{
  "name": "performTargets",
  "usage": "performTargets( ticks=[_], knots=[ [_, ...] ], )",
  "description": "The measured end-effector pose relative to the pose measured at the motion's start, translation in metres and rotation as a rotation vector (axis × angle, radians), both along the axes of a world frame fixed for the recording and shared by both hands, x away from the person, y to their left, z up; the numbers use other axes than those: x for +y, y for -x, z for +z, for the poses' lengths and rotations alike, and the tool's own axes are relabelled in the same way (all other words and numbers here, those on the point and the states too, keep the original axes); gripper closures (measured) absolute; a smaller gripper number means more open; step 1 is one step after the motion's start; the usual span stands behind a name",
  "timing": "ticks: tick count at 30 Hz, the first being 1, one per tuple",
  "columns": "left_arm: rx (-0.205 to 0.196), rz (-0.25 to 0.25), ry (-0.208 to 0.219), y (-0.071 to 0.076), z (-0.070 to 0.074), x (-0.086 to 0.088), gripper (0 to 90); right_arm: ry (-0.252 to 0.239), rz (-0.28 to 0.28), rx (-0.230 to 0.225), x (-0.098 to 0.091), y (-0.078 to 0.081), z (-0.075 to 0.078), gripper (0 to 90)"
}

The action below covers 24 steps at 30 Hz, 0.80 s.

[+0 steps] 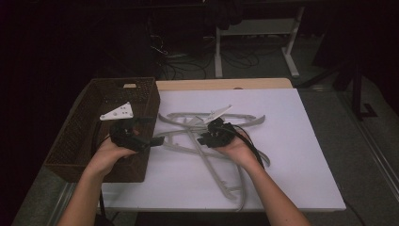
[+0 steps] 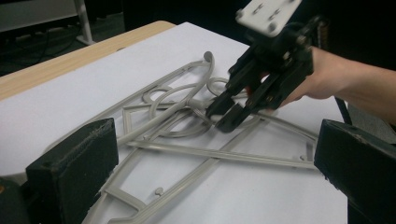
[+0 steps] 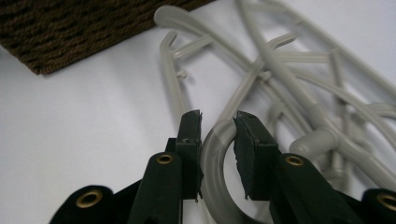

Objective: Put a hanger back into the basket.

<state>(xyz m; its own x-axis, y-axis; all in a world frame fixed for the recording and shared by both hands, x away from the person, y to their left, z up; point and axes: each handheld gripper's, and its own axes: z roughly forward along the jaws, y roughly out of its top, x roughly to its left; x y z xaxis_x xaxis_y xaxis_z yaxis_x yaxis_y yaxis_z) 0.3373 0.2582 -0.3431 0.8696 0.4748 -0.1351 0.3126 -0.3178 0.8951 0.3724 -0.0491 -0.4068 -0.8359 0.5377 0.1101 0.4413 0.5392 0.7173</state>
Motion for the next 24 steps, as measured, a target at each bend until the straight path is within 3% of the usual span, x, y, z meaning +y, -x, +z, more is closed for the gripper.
performTargets(
  ticks=[9, 15, 17, 24],
  knots=[
    [0.0, 0.0, -0.003, 0.0, 0.0, 0.0, 0.0, -0.067, -0.01, -0.048, -0.025, 0.006, 0.012, 73.7],
    [-0.001, 0.0, -0.001, 0.001, 0.0, 0.0, 0.0, -0.076, -0.004, -0.057, -0.043, 0.012, 0.015, 74.7],
    [-0.002, 0.001, -0.002, 0.001, 0.0, 0.0, 0.0, -0.058, 0.0, -0.048, -0.056, 0.018, 0.012, 74.6],
    [-0.001, -0.002, -0.006, 0.001, 0.0, -0.002, 0.0, -0.02, 0.015, -0.011, -0.073, 0.024, -0.001, 74.6]
  ],
)
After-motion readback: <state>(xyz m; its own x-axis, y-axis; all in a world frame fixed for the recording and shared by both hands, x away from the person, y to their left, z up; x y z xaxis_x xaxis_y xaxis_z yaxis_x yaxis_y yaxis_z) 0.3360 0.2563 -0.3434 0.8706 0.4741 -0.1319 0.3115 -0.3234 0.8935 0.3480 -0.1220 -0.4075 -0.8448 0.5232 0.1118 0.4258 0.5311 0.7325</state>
